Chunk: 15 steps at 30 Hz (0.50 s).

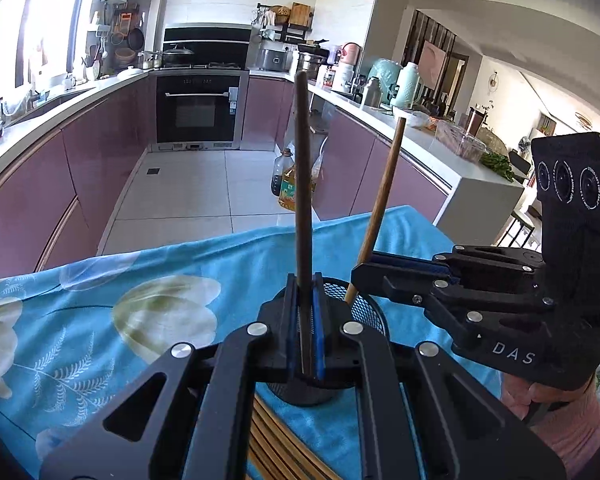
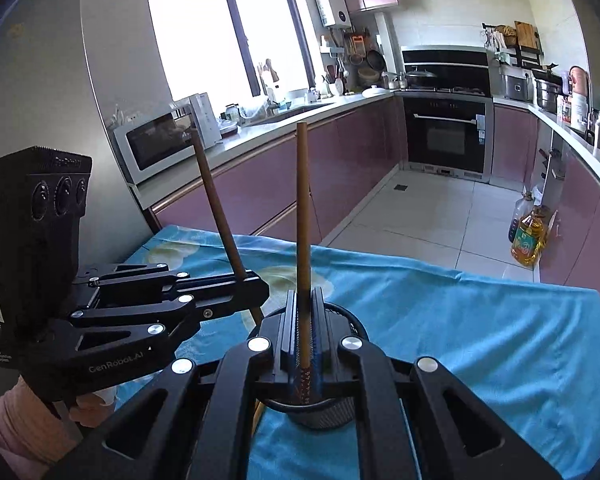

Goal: Organize utensils
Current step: 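Lower both chopsticks into the mesh cup and open both tools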

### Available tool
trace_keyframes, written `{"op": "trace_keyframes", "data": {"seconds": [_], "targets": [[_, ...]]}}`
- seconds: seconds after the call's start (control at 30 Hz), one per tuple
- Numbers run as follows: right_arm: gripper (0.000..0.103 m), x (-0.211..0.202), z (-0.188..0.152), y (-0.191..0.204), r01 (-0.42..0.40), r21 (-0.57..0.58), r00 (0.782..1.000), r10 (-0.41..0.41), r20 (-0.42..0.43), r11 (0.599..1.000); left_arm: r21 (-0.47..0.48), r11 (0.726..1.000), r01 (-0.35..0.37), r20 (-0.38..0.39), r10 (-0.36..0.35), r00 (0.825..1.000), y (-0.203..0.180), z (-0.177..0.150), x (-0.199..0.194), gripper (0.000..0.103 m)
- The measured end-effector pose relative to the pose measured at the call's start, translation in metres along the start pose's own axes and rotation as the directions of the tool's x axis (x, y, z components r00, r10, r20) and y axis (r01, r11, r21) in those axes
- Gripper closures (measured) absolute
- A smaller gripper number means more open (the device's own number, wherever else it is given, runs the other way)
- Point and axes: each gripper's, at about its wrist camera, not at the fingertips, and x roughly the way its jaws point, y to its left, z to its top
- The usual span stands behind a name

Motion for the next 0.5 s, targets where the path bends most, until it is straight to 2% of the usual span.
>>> {"op": "trace_keyframes", "data": {"seconds": [0.27, 0.37, 0.5], "targets": [[0.095, 0.012, 0.005, -0.008, 0.014, 0.052, 1.0, -0.014, -0.019, 0.999, -0.017, 1.0, -0.012, -0.015, 0.011, 1.0, 0.015, 0.0, 0.017, 0.094], [0.095, 0.01, 0.005, -0.005, 0.012, 0.057, 1.0, -0.011, -0.007, 0.998, -0.033, 0.999, -0.009, -0.011, 0.008, 1.0, 0.02, -0.002, 0.016, 0.087], [0.085, 0.003, 0.004, -0.001, 0.013, 0.055, 1.0, -0.014, 0.018, 0.998, -0.044, 0.999, -0.022, 0.006, 0.022, 1.0, 0.026, -0.008, 0.01, 0.084]]}}
